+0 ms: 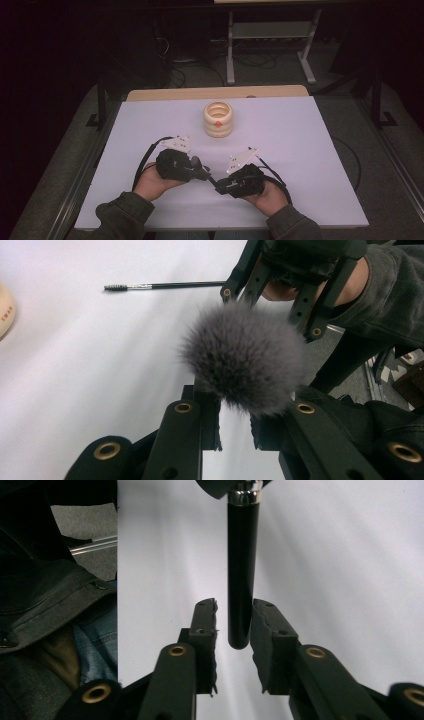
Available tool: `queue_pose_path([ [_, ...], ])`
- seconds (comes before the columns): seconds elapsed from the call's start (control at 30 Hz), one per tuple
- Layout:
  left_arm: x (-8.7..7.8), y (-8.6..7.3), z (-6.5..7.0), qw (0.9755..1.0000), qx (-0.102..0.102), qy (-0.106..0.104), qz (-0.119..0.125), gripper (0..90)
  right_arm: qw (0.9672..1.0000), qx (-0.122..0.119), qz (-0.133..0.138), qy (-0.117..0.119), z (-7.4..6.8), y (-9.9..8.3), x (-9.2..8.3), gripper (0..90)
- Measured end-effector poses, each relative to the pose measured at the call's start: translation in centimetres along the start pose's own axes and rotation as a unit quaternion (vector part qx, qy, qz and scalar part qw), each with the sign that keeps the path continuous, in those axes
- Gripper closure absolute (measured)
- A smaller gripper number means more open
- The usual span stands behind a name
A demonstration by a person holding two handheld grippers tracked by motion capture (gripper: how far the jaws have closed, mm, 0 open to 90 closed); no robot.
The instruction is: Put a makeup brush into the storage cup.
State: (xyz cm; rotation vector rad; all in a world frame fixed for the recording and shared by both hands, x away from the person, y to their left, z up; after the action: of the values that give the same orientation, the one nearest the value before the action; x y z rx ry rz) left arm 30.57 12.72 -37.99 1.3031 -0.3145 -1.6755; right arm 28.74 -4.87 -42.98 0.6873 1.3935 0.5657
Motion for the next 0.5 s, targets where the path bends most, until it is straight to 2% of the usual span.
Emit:
queue_pose_path([
  [0.3, 0.52, 0.43, 0.54, 0.9999, 0.011, -0.003, -0.007, 76.5, 1.0, -0.003, -0.006, 0.004, -0.22, 0.05, 0.4, 78.3],
  [0.33, 0.52, 0.55, 0.59, 1.0, 0.005, -0.006, -0.001, 76.6, 1.0, -0.001, 0.0, 0.007, -0.15, 0.04, 0.39, 77.5],
  [0.5, 0.53, 0.72, 0.67, 0.9999, 0.009, -0.006, 0.0, 76.6, 0.9999, 0.008, 0.012, 0.008, -0.03, 0.15, 0.33, 75.8],
])
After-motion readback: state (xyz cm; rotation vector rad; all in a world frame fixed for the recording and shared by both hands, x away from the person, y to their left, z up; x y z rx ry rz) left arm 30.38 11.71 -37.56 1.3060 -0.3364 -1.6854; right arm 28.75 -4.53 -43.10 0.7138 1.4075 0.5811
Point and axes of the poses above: each handheld gripper's, and its own axes: x roughly forward along the jaws, y roughly out of its top, z roughly to its right, the point moved 4 cm from there along x, roughly forward along the jaws, and after that the axes turned 12 degrees about -x, right-handed, at the moved point
